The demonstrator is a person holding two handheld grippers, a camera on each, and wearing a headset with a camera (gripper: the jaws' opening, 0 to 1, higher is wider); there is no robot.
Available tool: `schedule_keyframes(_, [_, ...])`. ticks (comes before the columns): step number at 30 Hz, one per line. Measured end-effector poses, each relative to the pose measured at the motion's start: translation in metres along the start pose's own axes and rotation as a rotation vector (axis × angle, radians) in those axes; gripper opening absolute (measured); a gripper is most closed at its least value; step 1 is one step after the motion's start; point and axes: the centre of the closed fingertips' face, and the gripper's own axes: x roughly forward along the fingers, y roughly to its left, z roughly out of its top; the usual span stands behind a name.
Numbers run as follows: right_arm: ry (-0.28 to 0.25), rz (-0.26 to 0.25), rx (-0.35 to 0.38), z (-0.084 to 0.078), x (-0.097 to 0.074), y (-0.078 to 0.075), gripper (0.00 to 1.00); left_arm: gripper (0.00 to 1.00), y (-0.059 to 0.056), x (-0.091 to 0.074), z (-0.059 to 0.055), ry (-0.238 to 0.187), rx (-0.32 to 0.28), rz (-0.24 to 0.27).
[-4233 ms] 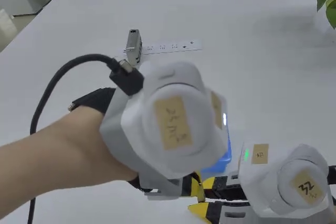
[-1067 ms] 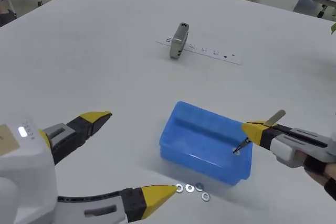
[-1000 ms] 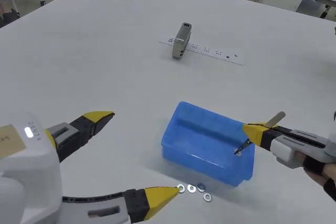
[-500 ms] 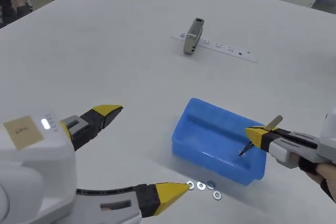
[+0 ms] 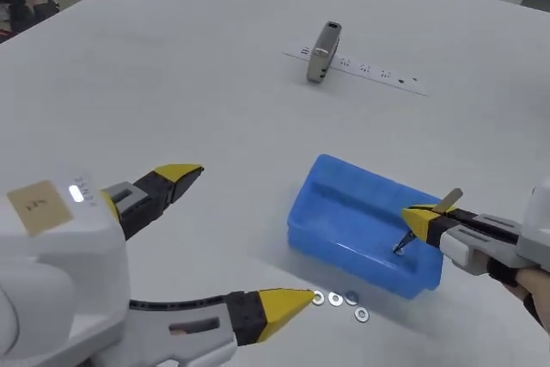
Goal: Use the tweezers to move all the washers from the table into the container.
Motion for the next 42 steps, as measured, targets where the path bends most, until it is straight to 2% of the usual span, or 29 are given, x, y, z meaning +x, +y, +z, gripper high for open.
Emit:
schedule_keyframes(8, [-0.006, 0.005, -0.031, 0.001, -0.005, 0.002, 0.03, 0.9, 0.0, -0.001, 0.003, -0.016, -0.006, 0.001])
schedule_keyframes(11, [-0.029, 0.019, -0.033, 0.007, -0.009, 0.004, 0.03, 0.91, 0.003, -0.002, 0.007, -0.038, -0.013, 0.014])
schedule_keyframes(18, [-0.087, 0.05, -0.044, 0.023, -0.021, 0.015, 0.03, 0.91, 0.011, -0.004, 0.009, -0.053, -0.026, 0.059])
schedule_keyframes(22, [-0.124, 0.078, -0.055, 0.032, -0.031, 0.029, 0.02, 0.91, 0.012, -0.005, 0.008, -0.049, -0.014, 0.076])
schedule_keyframes(25, [-0.157, 0.116, -0.059, 0.037, -0.041, 0.044, 0.02, 0.91, 0.013, -0.005, 0.008, -0.046, -0.005, 0.088])
schedule_keyframes(33, [-0.198, 0.172, -0.051, 0.035, -0.067, 0.078, 0.02, 0.89, 0.014, -0.007, 0.01, -0.055, -0.004, 0.097])
schedule_keyframes(35, [-0.194, 0.165, -0.048, 0.031, -0.068, 0.081, 0.02, 0.89, 0.013, -0.008, 0.011, -0.062, -0.007, 0.09])
schedule_keyframes(39, [-0.205, 0.092, 0.018, 0.023, -0.069, 0.078, 0.02, 0.9, 0.004, -0.007, 0.014, -0.081, -0.038, 0.031])
schedule_keyframes(41, [-0.198, 0.058, 0.036, 0.018, -0.067, 0.076, 0.02, 0.9, 0.003, -0.007, 0.015, -0.092, -0.043, 0.02])
schedule_keyframes(42, [-0.193, 0.03, 0.068, 0.015, -0.066, 0.075, 0.02, 0.9, 0.002, -0.008, 0.017, -0.099, -0.045, 0.016])
